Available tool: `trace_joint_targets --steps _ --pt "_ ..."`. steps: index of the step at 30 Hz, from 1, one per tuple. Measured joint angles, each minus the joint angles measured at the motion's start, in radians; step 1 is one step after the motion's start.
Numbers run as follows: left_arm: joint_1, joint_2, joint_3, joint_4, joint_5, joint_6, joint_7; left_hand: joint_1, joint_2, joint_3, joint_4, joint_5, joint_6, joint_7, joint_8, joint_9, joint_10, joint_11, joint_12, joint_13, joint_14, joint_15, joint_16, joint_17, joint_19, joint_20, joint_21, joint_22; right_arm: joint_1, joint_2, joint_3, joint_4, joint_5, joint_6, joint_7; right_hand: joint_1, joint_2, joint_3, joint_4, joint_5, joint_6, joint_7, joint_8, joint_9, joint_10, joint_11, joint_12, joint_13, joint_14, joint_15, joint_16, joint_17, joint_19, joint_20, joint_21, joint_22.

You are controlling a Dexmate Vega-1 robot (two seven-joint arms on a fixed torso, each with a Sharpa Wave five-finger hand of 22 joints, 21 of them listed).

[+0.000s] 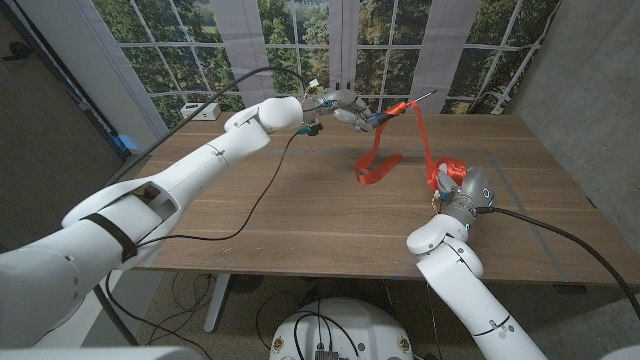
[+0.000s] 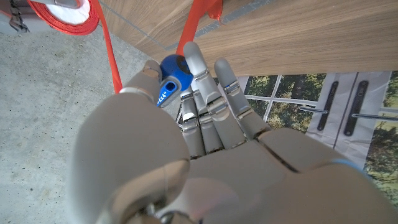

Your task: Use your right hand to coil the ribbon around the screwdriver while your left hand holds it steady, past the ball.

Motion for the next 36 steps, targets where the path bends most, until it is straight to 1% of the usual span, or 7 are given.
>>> trace_joint_targets --steps 14,26,29,31,33,34,36 --pt "-0.021 -0.012 0.002 0.050 -0.054 -0.063 -0.072 0.000 0.000 0.000 0.000 0.000 0.001 -0.001 0.000 0.000 0.000 0.000 -0.002 0.000 0.000 0.000 -0.001 -0.001 0.000 0.000 0.000 0.000 0.044 -0.016 0.007 0.044 0.032 0.003 -0.022 0.003 -0.003 0.000 0.000 0.001 0.000 0.000 0.000 0.000 0.000 0.000 0.000 0.000 0.000 0.000 0.000 0.000 0.000 0.000 0.004 0.000" --pt "-0.044 -0.020 0.005 0.111 -0.134 -0.148 -0.194 0.000 0.000 0.000 0.000 0.004 0.001 -0.001 -0.004 0.000 0.000 0.000 -0.005 0.001 0.000 0.000 -0.005 0.002 0.000 0.000 0.000 0.000 0.139 -0.053 -0.019 0.127 0.054 0.025 0.002 0.004 -0.004 0.000 0.000 0.001 0.000 0.000 0.000 0.000 0.000 0.000 0.000 0.000 0.000 0.000 0.002 0.000 0.000 0.000 0.004 0.000" --pt "-0.048 -0.019 0.007 0.115 -0.142 -0.157 -0.212 0.000 0.000 0.000 0.000 0.004 0.001 -0.001 -0.005 0.000 0.000 0.000 -0.005 0.001 0.000 0.000 -0.005 0.001 0.000 0.000 0.000 0.000 0.158 -0.059 -0.026 0.145 0.057 0.028 0.011 0.004 -0.004 0.000 0.000 0.001 0.000 0.000 0.000 0.000 0.000 0.000 0.000 0.000 0.000 0.000 0.002 0.001 0.000 0.000 0.004 0.000" --pt "-0.051 -0.017 0.008 0.115 -0.151 -0.168 -0.238 0.000 0.000 0.000 0.000 0.004 0.001 -0.001 -0.005 0.000 0.000 0.000 -0.005 0.001 0.000 0.000 -0.005 0.000 0.000 0.000 0.000 0.000 0.189 -0.069 -0.037 0.170 0.059 0.031 0.018 0.004 -0.004 0.000 0.000 0.001 0.000 0.000 0.000 0.000 0.000 0.000 0.000 0.000 0.000 0.000 0.002 0.001 0.000 0.000 0.004 0.000" --pt "-0.052 -0.015 0.008 0.115 -0.151 -0.168 -0.238 0.000 0.000 0.000 0.000 0.004 0.001 -0.001 -0.005 0.000 0.000 0.000 -0.005 0.001 0.000 0.000 -0.005 -0.001 0.000 0.000 0.000 0.000 0.189 -0.069 -0.037 0.170 0.060 0.031 0.024 0.004 -0.004 0.000 0.000 0.001 0.000 0.000 0.000 0.000 0.000 0.000 0.000 0.000 0.000 0.000 0.002 0.000 0.000 0.000 0.004 0.000" --pt "-0.053 -0.014 0.008 0.115 -0.158 -0.173 -0.260 0.000 0.000 0.000 0.000 0.004 0.001 -0.001 -0.006 0.000 0.000 0.000 -0.006 0.001 0.000 0.000 -0.005 -0.001 0.000 0.000 0.000 0.000 0.216 -0.078 -0.047 0.194 0.061 0.031 0.025 0.004 -0.004 0.000 0.000 0.001 0.000 0.000 0.000 0.000 0.000 0.000 0.000 0.000 0.000 0.000 0.002 0.000 0.000 0.000 0.004 0.000" --pt "-0.054 -0.012 0.009 0.115 -0.163 -0.176 -0.271 0.000 0.000 0.000 0.000 0.004 0.001 -0.001 -0.008 0.000 0.000 0.000 -0.008 0.006 0.000 0.000 -0.005 -0.001 0.000 0.000 0.000 0.000 0.230 -0.083 -0.051 0.204 0.061 0.032 0.030 0.004 -0.004 0.000 0.000 0.000 0.000 0.000 0.000 0.000 0.000 0.000 0.000 0.000 0.000 0.000 0.002 0.000 0.000 0.000 0.004 0.000"
